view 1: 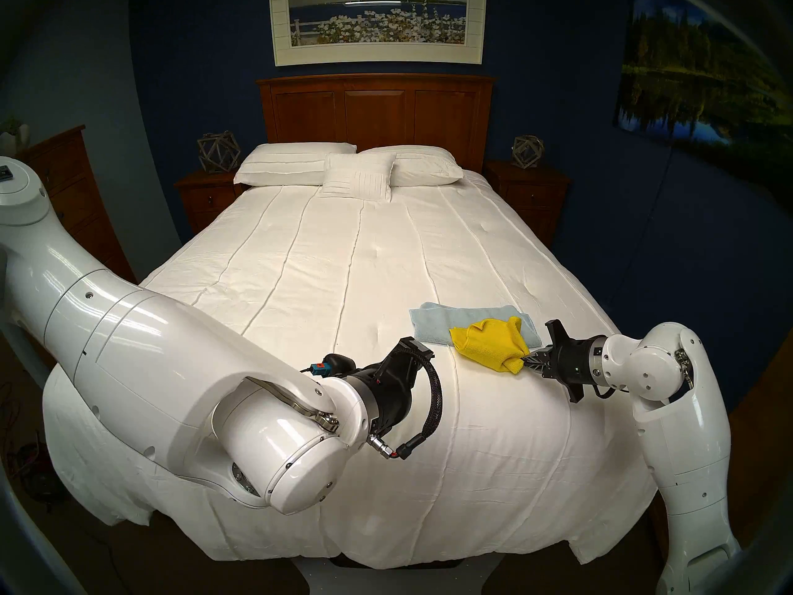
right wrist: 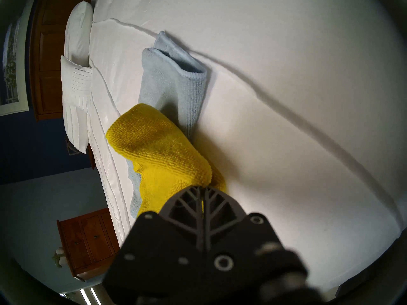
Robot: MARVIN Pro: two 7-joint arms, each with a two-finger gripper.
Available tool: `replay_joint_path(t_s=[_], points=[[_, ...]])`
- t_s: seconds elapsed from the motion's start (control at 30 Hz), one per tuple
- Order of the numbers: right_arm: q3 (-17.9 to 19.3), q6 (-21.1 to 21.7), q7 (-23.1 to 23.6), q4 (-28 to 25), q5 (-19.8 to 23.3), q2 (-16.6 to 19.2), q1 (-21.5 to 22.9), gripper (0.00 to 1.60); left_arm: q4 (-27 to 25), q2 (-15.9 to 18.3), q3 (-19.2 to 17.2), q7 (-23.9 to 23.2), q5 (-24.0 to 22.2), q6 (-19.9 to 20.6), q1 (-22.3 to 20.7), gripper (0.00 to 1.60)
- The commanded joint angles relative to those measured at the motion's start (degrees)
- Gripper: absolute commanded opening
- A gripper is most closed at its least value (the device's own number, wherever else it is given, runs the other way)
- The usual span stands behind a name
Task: Fold the hand towels twice and stack them up
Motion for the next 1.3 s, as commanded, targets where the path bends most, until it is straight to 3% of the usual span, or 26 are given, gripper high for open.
replay_joint_path(t_s=[0.0,0.17,0.37,1.0,1.07,1.1,1.17,1.27], points=[[1.60,1.64,2.13,0.42,2.91,-0.39,1.43,0.00,0.01,-0.03,-0.65,-0.19,-0.01,0.10,-0.22,1.60],[3.89,3.99,2.06,0.43,9.34,-0.47,1.22,0.00,0.01,-0.03,-0.63,-0.17,0.02,0.10,-0.22,1.60],[4.66,5.21,0.50,-0.57,13.33,0.25,0.47,0.00,0.01,-0.01,-0.67,-0.16,0.03,0.09,-0.19,1.60],[6.98,8.08,-2.23,-1.67,15.65,1.51,-2.76,0.00,0.02,0.02,-0.72,-0.10,0.08,0.07,-0.14,1.60],[7.06,8.17,-2.36,-1.78,15.76,1.45,-3.02,0.20,0.02,0.03,-0.73,-0.09,0.09,0.07,-0.14,1.60],[7.08,8.17,-2.39,-1.93,15.80,1.48,-3.17,0.21,0.02,0.03,-0.73,-0.09,0.09,0.07,-0.14,1.60],[7.10,8.26,-2.35,-2.02,16.03,1.59,-3.39,0.08,0.02,0.03,-0.74,-0.08,0.10,0.07,-0.13,1.60],[7.10,8.33,-2.22,-2.08,16.09,1.79,-3.60,0.20,0.02,0.04,-0.74,-0.07,0.11,0.06,-0.12,1.60]])
